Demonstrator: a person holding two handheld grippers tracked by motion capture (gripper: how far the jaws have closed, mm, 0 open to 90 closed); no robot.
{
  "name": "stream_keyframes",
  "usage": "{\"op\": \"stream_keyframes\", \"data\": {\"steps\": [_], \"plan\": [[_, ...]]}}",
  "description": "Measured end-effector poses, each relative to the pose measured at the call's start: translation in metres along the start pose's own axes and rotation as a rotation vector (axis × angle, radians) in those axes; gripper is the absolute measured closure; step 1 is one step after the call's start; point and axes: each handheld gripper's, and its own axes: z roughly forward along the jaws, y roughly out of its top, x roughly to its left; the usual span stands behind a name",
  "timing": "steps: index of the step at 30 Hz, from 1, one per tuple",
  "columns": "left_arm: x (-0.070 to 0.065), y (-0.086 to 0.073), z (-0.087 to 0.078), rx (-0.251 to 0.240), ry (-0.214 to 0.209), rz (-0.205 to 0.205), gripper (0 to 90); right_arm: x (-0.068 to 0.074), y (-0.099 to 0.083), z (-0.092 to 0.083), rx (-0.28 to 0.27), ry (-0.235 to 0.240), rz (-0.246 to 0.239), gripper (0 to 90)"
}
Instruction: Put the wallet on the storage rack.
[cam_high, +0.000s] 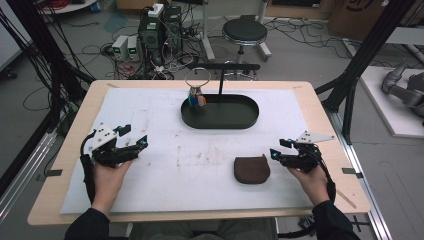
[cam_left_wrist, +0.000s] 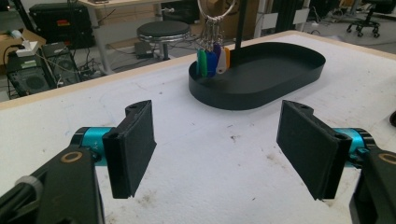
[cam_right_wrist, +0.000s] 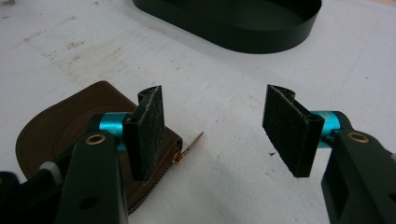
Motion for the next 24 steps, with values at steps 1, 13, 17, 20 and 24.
{"op": "stream_keyframes", "data": {"steps": [1, 13, 17, 20, 24], "plan": [[0.0, 0.0, 0.0, 0.002, -0.003, 0.002, 27.7, 0.0, 0.0, 0.002, 0.01, 0.01, 0.004, 39.5], [-0.001, -0.003, -0.002, 0.019, -0.008, 0.008, 27.9, 0.001, 0.001, 0.027, 0.117, 0.092, 0.005, 40.7], [-0.002, -0.003, -0.004, 0.022, -0.007, 0.015, 28.0, 0.001, 0.0, 0.035, 0.167, 0.131, 0.0, 41.3], [-0.002, -0.003, -0.005, 0.022, -0.004, 0.02, 28.1, 0.0, 0.0, 0.035, 0.176, 0.15, 0.023, 43.6], [-0.003, -0.004, -0.004, 0.03, -0.01, 0.019, 28.2, -0.001, -0.001, 0.036, 0.189, 0.208, 0.039, 59.2]]}}
